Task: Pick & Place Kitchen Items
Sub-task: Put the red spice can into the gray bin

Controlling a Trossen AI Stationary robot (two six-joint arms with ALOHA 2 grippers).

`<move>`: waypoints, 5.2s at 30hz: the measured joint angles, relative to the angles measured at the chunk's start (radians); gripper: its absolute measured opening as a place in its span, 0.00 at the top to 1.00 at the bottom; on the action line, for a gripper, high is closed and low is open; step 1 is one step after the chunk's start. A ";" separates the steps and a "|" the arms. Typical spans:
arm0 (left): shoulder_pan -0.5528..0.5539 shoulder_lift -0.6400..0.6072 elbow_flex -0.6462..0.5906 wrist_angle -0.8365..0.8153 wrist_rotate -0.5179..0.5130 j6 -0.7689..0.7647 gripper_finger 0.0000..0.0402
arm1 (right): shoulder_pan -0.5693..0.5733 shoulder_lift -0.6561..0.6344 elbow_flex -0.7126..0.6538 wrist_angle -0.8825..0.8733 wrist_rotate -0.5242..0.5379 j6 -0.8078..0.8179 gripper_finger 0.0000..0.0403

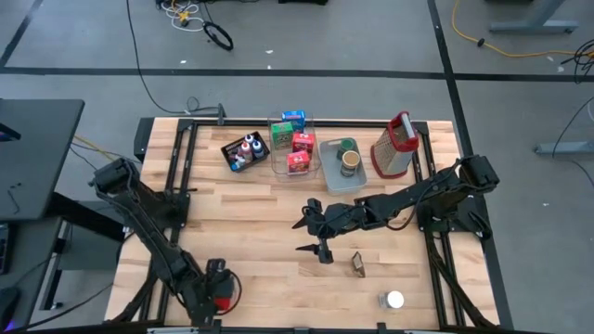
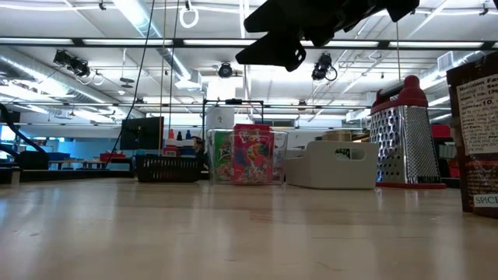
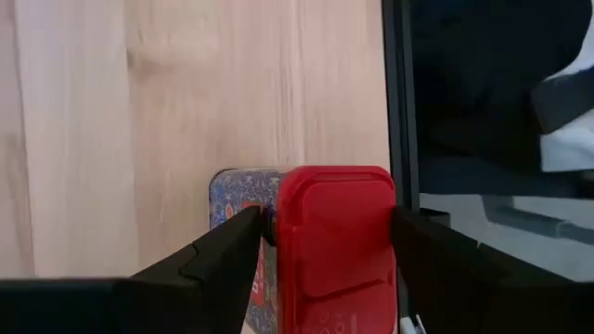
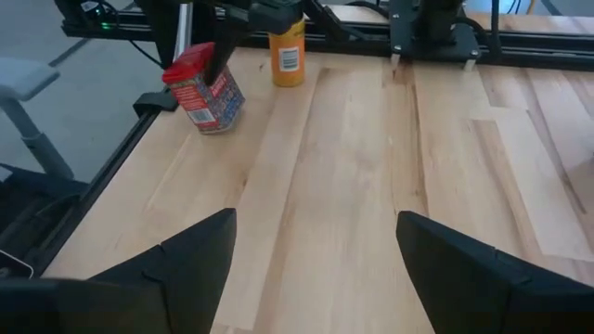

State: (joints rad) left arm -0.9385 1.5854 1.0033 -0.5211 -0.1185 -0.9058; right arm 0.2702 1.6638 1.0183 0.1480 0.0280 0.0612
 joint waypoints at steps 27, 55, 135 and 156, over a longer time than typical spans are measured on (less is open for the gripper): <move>0.089 -0.067 0.022 -0.113 -0.058 0.137 0.29 | 0.000 0.000 0.000 0.002 -0.002 0.000 0.24; 0.218 -0.021 -0.018 -0.041 -0.039 0.211 0.41 | 0.000 -0.001 0.000 0.024 0.009 -0.017 0.24; 0.548 -0.308 0.079 0.039 -0.557 0.678 0.34 | 0.043 0.089 0.000 0.091 0.360 -0.013 0.51; 0.543 -0.663 0.078 -0.012 -0.553 0.818 0.34 | -0.041 -0.058 0.000 -0.426 1.108 0.638 0.50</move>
State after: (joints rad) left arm -0.3954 0.9223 1.0817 -0.5335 -0.6720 -0.0873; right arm 0.2288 1.6058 1.0187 -0.2785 1.1360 0.6991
